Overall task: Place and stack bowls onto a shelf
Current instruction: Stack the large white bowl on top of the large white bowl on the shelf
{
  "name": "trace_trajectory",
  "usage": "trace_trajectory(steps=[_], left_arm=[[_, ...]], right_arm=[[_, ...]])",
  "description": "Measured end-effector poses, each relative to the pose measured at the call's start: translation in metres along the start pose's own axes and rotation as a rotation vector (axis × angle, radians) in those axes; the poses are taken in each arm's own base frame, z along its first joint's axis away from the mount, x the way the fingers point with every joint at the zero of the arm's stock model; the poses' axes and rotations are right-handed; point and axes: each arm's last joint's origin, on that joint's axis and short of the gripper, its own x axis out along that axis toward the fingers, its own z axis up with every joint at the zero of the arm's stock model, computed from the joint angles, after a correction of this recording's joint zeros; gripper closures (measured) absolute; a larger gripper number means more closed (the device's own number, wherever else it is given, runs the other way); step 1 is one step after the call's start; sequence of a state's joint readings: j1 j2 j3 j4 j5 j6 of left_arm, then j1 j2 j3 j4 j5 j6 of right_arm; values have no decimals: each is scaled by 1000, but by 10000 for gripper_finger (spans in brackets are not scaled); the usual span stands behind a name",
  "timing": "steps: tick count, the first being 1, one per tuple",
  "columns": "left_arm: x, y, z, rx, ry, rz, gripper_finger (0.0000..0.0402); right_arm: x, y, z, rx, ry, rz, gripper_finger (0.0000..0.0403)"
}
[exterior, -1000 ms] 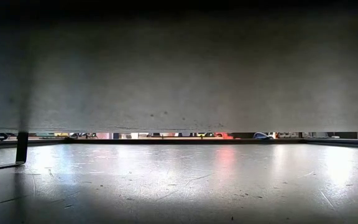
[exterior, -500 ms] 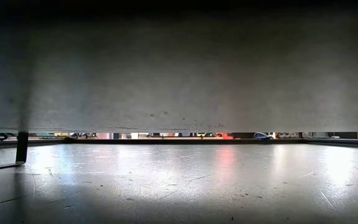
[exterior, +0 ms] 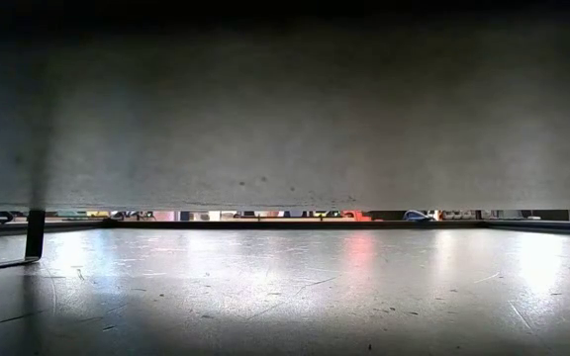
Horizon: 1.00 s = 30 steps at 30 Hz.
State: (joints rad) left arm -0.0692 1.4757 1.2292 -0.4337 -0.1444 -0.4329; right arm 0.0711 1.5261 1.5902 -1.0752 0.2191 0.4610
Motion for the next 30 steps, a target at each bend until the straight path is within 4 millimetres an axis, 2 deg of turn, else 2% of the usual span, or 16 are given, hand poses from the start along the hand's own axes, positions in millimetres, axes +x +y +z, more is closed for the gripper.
trace_trajectory(steps=[8, 17, 22, 30], left_arm=[[-14, -2, 11, 57, 36, 43, 288], [-30, 12, -2, 62, 229, 300, 285], [-38, 18, -11, 33, 312, 402, 285], [-55, 22, -12, 13, 307, 432, 285]], right_arm=[[0, 1, -1, 3, 26, 48, 394], [-2, 15, 8, 44, -5, 300, 394], [-6, 36, 11, 30, -44, 480, 394], [7, 81, 0, -58, -55, 567, 394]])
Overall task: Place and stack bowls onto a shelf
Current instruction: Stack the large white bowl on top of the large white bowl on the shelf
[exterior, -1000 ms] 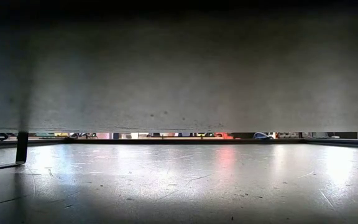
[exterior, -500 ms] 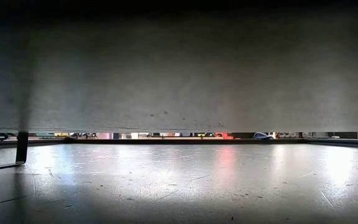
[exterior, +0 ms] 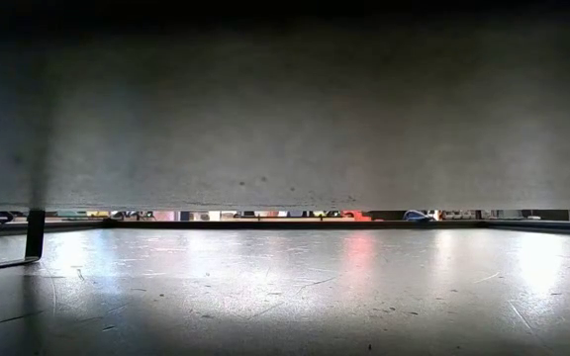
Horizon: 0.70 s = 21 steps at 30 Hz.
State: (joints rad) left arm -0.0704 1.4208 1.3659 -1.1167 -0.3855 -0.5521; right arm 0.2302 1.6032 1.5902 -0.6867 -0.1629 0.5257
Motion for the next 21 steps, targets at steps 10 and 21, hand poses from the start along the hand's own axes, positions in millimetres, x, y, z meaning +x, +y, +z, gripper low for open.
trace_trajectory(steps=[10, 21], left_arm=[[-26, 15, -5, -46, -65, -39, 285], [-43, 24, -10, -59, -113, -60, 285]], right_arm=[[48, 15, -7, -51, -8, 49, 394], [74, 10, -9, -98, 4, 39, 394]])
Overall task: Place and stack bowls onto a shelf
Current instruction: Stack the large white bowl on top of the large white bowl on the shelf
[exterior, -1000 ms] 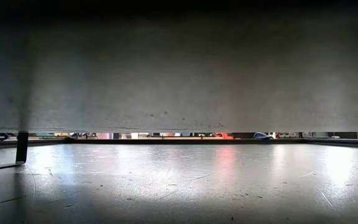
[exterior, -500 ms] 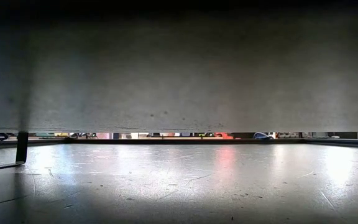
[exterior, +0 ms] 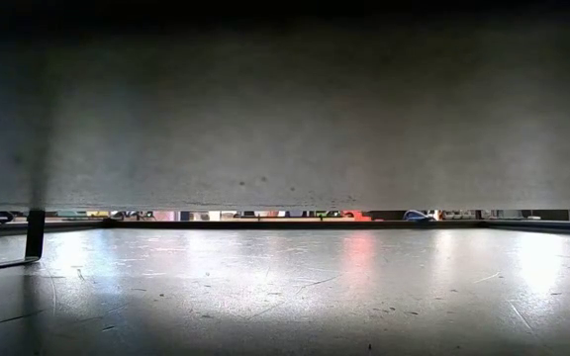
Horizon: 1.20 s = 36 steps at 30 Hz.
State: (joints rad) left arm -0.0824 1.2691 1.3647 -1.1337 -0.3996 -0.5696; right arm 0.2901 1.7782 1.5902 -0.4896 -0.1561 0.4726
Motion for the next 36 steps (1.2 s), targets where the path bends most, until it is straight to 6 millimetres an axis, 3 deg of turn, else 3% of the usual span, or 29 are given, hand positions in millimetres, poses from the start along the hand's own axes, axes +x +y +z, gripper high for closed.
trace_trajectory(steps=[12, 19, 30, 36], left_arm=[[0, 0, -2, 18, 6, 5, 285], [0, 0, -3, 22, 13, 8, 285], [0, 0, -3, 22, 14, 7, 285], [0, 0, -3, 25, 16, 8, 285]], right_arm=[[19, -5, -2, -12, 3, -1, 394], [20, -5, -2, -20, 1, 1, 387], [16, -4, 0, -29, -10, 7, 288], [-3, -3, 10, -26, -47, 10, 254]])
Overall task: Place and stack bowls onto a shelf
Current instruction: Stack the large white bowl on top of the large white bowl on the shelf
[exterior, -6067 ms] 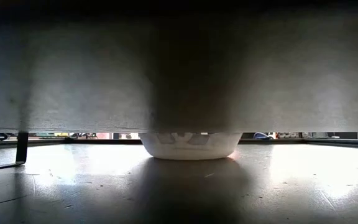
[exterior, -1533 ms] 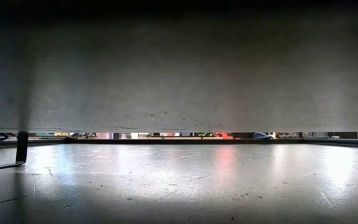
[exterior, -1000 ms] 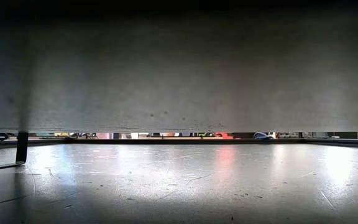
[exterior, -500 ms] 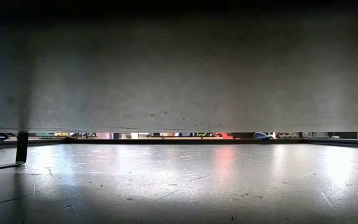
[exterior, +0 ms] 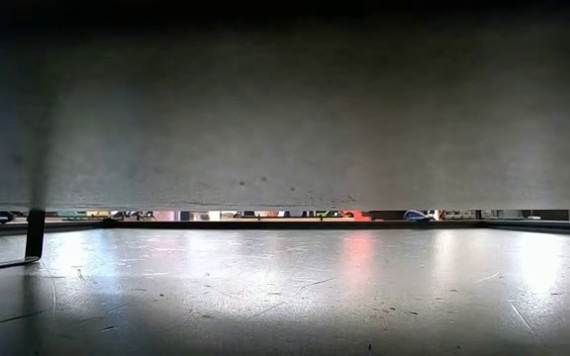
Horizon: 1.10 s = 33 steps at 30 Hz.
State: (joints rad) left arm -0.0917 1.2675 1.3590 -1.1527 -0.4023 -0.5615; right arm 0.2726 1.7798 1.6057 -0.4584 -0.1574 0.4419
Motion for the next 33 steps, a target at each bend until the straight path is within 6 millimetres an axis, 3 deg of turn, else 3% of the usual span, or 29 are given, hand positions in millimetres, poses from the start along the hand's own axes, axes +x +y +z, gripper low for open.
trace_trajectory(steps=[4, 14, 20, 26, 33], left_arm=[[0, -1, 0, 6, 0, -2, 285], [-1, -1, -1, -11, 0, -4, 285], [-1, -1, -1, -60, -1, -4, 285], [-1, -2, 0, -83, -7, -8, 285], [-1, -3, 0, -82, -30, 3, 285]], right_arm=[[-12, 0, 6, -4, -46, -29, 248], [-18, 5, 6, -168, -173, -348, 255], [-19, 9, 7, -165, -201, -371, 253], [-22, 5, 0, -170, -124, -404, 254], [-53, 0, -3, -112, -57, -453, 265]])
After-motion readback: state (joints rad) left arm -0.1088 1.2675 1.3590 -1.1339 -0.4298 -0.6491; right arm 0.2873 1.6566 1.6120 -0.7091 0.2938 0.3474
